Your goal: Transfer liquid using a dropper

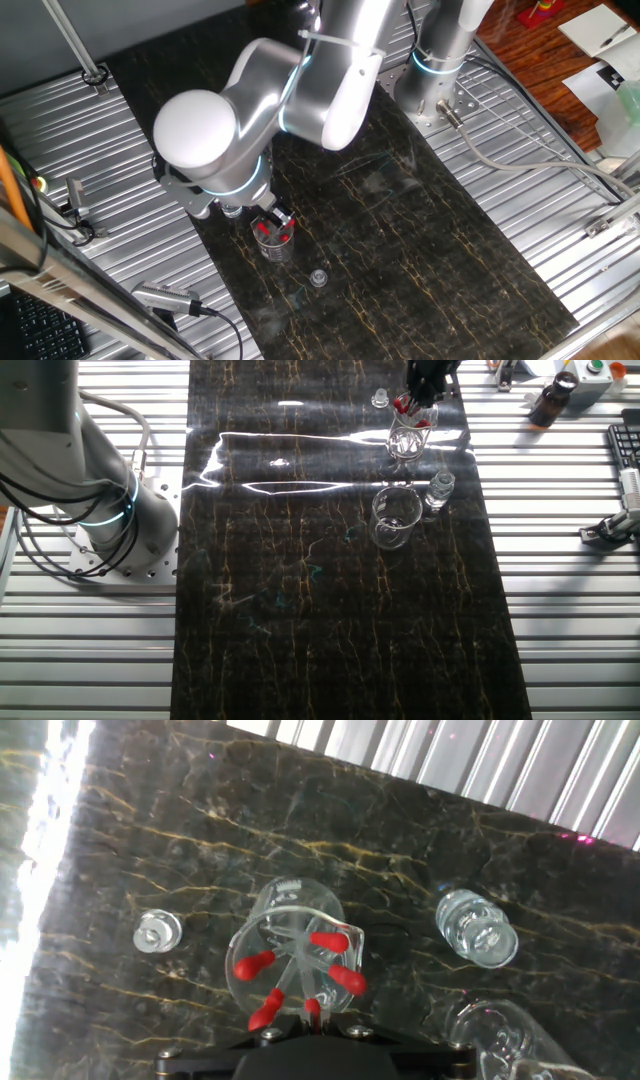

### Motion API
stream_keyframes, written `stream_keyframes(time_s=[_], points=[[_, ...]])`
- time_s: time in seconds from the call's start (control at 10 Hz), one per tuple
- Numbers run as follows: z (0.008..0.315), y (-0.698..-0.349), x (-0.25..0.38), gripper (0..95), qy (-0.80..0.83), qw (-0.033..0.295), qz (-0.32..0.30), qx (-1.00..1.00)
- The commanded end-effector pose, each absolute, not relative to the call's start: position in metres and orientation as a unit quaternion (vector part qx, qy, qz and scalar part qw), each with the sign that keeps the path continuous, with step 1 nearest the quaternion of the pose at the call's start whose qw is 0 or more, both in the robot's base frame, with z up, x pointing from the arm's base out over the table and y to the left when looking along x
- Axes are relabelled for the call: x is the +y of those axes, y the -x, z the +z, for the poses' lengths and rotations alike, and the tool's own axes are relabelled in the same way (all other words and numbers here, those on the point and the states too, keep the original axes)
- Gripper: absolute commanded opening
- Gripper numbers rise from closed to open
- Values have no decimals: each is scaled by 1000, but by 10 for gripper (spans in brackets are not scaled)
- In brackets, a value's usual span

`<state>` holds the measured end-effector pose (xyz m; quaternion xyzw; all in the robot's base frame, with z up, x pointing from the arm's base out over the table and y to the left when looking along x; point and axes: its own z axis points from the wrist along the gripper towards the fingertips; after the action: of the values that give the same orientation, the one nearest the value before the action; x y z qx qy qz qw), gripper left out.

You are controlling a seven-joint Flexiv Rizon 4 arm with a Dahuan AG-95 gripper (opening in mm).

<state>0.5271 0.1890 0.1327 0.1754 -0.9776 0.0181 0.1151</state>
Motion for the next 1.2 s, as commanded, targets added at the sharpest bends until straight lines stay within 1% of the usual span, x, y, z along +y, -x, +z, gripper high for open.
stream_keyframes(time_s=[0.1, 0.5, 0.6, 0.7, 0.8, 1.1, 1.2], points=[[131, -527, 189, 0, -175, 114, 18, -978], [127, -528, 191, 0, -180, 113, 18, -977], [128, -529, 191, 190, -184, 113, 18, -976], [128, -529, 191, 190, -186, 114, 18, -976], [128, -529, 191, 380, -188, 114, 18, -975], [134, -530, 193, 380, -185, 117, 17, -976], [145, -531, 195, 380, -181, 121, 19, -976]])
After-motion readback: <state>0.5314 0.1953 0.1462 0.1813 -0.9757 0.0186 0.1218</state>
